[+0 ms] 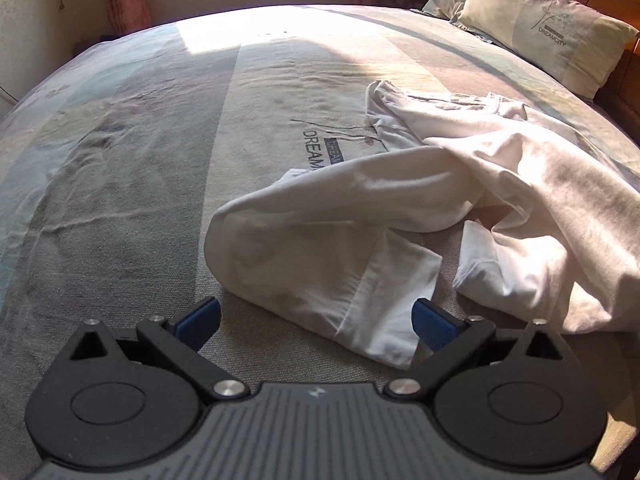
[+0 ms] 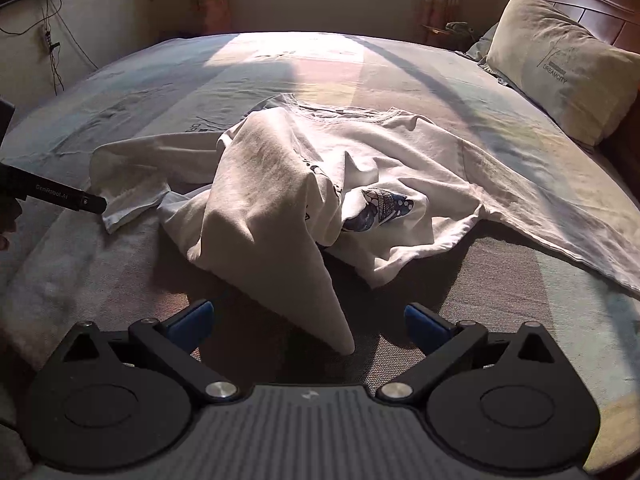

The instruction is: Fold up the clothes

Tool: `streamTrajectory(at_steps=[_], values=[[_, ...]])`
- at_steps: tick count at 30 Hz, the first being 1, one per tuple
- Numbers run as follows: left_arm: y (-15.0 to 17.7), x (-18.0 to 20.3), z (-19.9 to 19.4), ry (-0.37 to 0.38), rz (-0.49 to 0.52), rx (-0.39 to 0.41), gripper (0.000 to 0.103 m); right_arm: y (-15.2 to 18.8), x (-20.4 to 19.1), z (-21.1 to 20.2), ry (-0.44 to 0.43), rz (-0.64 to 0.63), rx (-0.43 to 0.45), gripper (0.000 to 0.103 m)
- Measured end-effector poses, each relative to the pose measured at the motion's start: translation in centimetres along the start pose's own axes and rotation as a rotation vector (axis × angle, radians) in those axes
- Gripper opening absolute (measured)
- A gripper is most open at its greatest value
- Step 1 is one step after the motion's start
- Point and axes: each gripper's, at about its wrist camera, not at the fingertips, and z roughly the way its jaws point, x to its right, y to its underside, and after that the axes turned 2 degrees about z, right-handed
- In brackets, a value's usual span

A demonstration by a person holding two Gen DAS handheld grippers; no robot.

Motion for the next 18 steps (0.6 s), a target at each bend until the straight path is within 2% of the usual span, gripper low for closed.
streamTrajectory(at_steps=[2,5,10,14,18], values=[[-1.5,1.4,1.0,-0.006,0.020,0.014,0.101,0.0,-0.2,-0.2,0.003,-0.010,0.002,0.103],[-3.6,2.8,4.1,-0.073,0.025,-0.013,0.101,0.0,-0.3,-0.5,0.014,-0.011,0.005,0.103],[-4.0,3.3,8.1,-0.147,0.009,-0.075,0.103,0.2,-0.1,-1.1,0.034,-0.004,0.010,0.103],[-2.0,0.7,6.6,-0.121,-0.047,-0.091,0.103,0.6,0.1,-1.3,0.039,-0.001,0.002,0.103],[1.0,-3.2,4.0,-0.133,-0.094,-0.116,0.103,0.9,0.2,-0.8,0.030,0.009,-0.013,0.103]])
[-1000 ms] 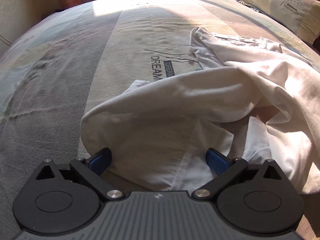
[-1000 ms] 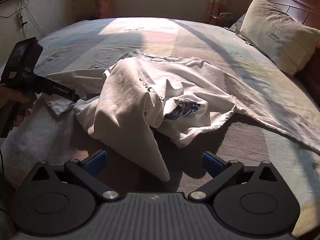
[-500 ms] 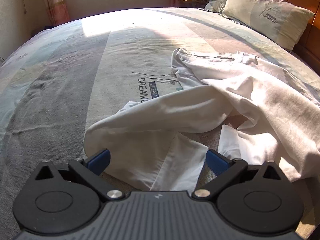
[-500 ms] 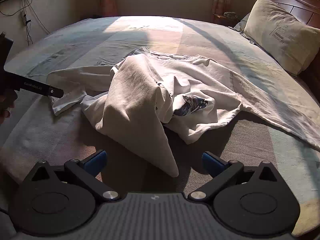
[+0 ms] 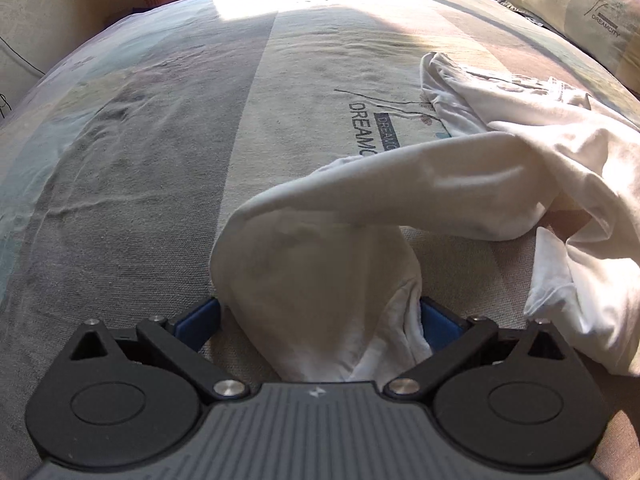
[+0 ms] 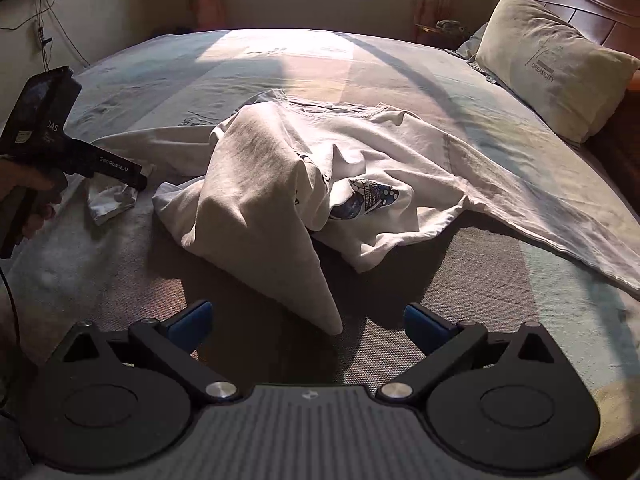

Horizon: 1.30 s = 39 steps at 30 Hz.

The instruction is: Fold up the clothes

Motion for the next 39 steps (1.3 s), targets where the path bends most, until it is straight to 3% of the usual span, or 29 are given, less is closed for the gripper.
streamTrajectory(at_steps=[6,8,15,21,25,28,34,36,39], values=[[4.1,-5.8,-2.7,-0.061,-0.030,-0.035,0.103,-0.1,-0.7,0.0,-0.024,-0.015,0.006,0.103],[4.6,-6.1,-3.9,-0.075,-0.004,-0.008,0.102,-0.2,-1.1,0.0,-0.026,-0.023,0.007,0.103],[2.2,-0.4,-5.3,-0.027,0.218,0.152,0.102,-0.2,-2.0,-0.1,-0.027,-0.041,0.004,0.103],[0.8,5.0,-2.2,0.008,0.348,0.129,0.102,-0.4,-2.2,-1.0,-0.002,-0.056,0.020,0.103],[1.7,4.4,-2.2,-0.153,0.375,0.183,0.102,-0.5,-1.5,-1.0,0.019,-0.038,0.022,0.103],[2.6,1.0,-2.5,-0.166,0.313,0.148,0.103,-0.6,-1.2,-0.6,0.016,-0.025,0.011,0.103],[5.1,-4.0,-4.2,-0.266,0.262,0.102,0.102,-0.4,-1.9,0.1,-0.012,-0.037,-0.001,0.103],[5.6,-4.7,-5.4,-0.211,0.240,0.111,0.102,-0.3,-2.2,0.2,-0.018,-0.046,-0.002,0.103],[5.8,-5.2,-7.4,0.005,0.122,0.135,0.102,-0.3,-2.6,0.2,-0.023,-0.055,0.000,0.103]])
